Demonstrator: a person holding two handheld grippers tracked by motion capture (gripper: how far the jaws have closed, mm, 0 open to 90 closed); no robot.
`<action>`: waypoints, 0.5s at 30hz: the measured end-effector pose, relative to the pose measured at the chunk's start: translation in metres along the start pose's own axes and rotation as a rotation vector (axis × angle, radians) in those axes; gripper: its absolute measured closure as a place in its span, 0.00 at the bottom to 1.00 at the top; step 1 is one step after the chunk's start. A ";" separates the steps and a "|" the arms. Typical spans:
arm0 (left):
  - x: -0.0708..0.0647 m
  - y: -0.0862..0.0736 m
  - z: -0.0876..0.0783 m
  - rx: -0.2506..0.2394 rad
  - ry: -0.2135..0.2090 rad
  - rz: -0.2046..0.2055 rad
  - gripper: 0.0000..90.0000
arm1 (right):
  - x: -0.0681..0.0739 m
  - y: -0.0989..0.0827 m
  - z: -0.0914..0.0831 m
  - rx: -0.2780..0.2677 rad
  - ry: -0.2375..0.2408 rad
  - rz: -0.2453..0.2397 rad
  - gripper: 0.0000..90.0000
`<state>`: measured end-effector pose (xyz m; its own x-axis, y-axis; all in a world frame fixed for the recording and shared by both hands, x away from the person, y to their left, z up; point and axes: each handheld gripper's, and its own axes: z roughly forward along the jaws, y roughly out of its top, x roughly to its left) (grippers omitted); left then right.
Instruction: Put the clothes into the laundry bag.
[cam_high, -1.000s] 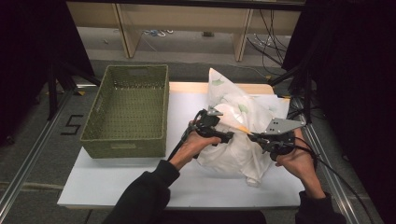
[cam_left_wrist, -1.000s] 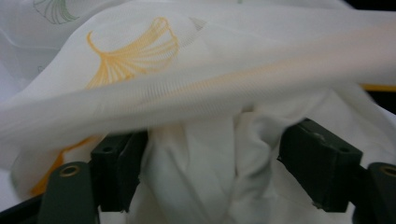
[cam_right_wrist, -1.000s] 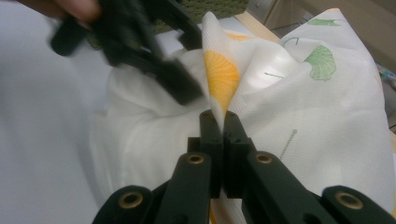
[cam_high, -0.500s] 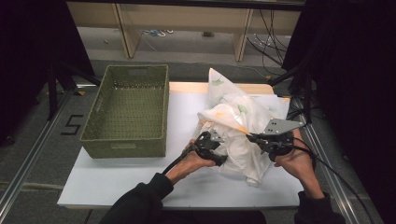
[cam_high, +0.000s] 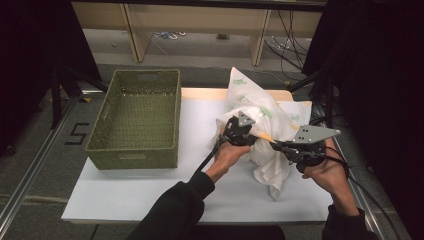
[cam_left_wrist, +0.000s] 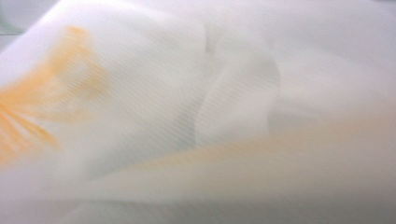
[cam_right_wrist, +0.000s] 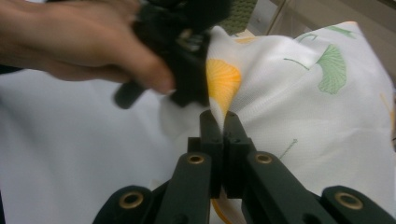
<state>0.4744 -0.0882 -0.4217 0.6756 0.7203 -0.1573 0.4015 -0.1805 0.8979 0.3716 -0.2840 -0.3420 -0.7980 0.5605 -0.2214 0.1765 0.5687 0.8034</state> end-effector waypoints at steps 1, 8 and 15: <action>0.009 -0.003 0.008 0.001 0.023 -0.032 0.90 | 0.000 0.000 0.002 0.011 0.014 0.007 1.00; 0.031 -0.021 0.008 0.095 0.016 -0.079 0.55 | -0.003 -0.010 0.016 0.049 0.009 0.009 1.00; 0.022 -0.030 -0.045 0.238 -0.040 0.026 0.28 | -0.007 -0.012 0.016 0.058 -0.003 0.015 1.00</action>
<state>0.4494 -0.0370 -0.4337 0.7098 0.6871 -0.1553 0.5143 -0.3549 0.7807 0.3842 -0.2847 -0.3589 -0.7932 0.5710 -0.2115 0.2213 0.5940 0.7734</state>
